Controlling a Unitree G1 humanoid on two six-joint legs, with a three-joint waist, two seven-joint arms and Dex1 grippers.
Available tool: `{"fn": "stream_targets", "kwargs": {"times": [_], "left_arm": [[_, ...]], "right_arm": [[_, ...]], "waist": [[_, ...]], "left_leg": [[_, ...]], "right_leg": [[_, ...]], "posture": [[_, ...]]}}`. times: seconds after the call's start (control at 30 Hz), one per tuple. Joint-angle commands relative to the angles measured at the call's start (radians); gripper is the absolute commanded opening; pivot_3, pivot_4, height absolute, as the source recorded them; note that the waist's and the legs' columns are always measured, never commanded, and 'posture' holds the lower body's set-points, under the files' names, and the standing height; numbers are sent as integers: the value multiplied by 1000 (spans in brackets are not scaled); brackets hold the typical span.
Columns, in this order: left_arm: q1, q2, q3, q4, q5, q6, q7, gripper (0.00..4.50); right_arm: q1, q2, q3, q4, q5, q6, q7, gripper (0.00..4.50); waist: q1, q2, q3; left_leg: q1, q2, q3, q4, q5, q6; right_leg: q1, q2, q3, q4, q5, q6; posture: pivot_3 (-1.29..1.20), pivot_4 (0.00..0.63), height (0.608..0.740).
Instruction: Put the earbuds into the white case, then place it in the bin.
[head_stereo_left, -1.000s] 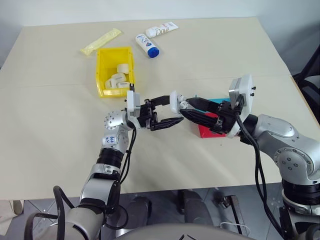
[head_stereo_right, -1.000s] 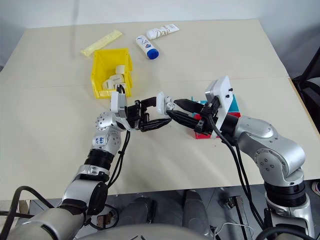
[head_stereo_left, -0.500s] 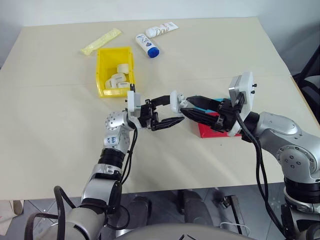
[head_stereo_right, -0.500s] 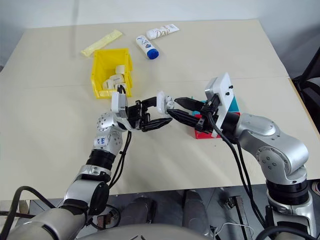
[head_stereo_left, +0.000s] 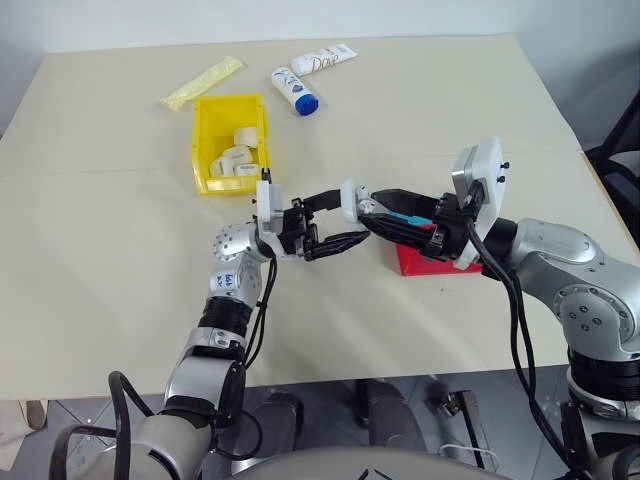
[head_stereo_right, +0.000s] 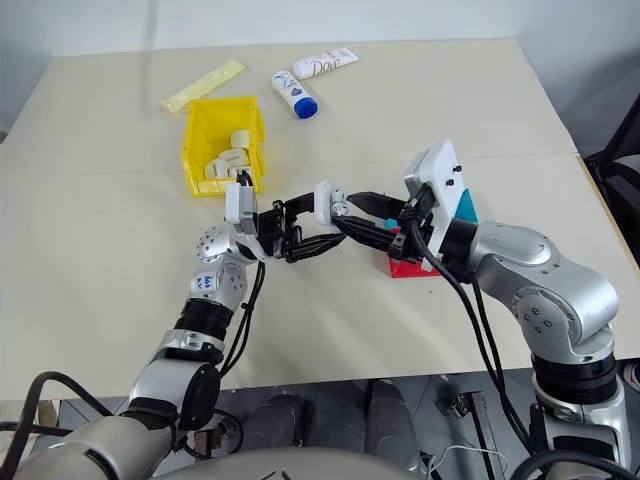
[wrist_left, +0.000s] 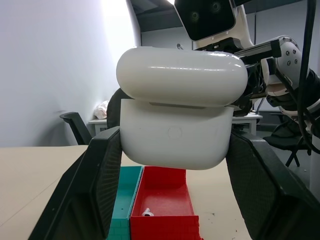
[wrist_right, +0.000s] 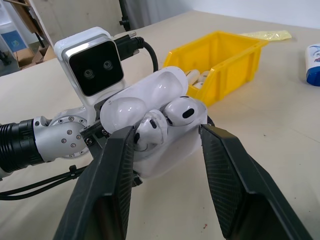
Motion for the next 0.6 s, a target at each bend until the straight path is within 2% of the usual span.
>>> {"fn": "stream_targets", "kwargs": {"times": [0.03, 0.6], "left_arm": [[-32, -19, -4, -18, -16, 2, 13, 2760], [-68, -26, -5, 54, 7, 2, 51, 2760]], "right_arm": [[-21, -7, 2, -36, -2, 9, 4, 2104], [-79, -14, -8, -72, 18, 53, 14, 2104]], "waist": [[0, 0, 0], [0, 0, 0]], "left_leg": [[0, 0, 0, 0, 0, 0], [0, 0, 0, 0, 0, 0]], "right_leg": [[0, 0, 0, 0, 0, 0], [0, 0, 0, 0, 0, 0]], "posture": [[0, 150, 740], [0, 150, 740]]}}
